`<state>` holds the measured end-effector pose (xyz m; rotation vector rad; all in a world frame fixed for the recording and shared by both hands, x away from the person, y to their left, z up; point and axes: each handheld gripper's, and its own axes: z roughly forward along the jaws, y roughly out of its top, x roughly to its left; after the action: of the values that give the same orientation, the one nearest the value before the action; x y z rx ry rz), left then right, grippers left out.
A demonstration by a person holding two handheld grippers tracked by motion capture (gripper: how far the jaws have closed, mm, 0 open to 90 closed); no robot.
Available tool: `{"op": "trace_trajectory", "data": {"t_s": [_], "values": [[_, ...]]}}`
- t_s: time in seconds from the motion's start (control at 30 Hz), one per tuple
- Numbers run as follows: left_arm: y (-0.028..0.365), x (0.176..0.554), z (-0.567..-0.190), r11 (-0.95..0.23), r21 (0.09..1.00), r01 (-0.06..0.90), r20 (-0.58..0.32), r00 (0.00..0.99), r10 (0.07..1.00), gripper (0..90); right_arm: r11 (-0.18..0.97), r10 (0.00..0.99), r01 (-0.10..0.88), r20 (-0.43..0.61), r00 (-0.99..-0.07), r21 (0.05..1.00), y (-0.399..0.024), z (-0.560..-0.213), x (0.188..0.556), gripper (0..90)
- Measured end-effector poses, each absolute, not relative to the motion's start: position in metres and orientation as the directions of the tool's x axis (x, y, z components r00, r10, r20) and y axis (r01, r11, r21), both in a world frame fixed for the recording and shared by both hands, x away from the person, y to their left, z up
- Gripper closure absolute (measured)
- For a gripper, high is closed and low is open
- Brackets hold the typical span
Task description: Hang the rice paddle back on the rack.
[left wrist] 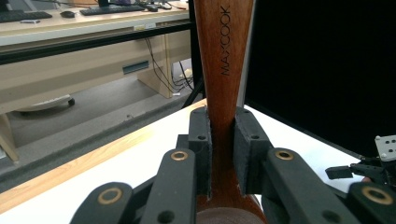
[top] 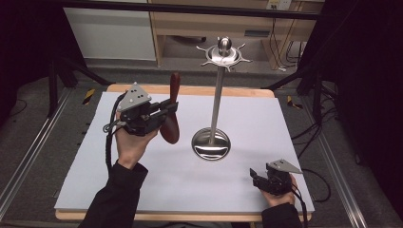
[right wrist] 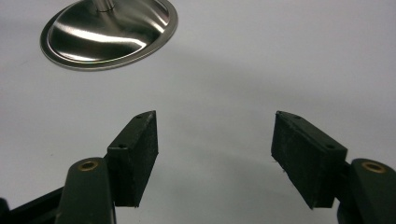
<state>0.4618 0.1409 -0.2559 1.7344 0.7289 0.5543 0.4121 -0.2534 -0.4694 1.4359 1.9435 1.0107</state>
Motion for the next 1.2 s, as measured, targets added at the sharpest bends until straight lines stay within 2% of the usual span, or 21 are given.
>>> {"op": "trace_trajectory", "data": {"t_s": [1.2], "values": [[0.112,0.476,-0.225,-0.209,0.964,0.163,0.026,0.726,0.687,78.0,0.157,0.951,0.565,0.03,-0.308,0.81,-0.254,-0.469,0.413,31.9]]}}
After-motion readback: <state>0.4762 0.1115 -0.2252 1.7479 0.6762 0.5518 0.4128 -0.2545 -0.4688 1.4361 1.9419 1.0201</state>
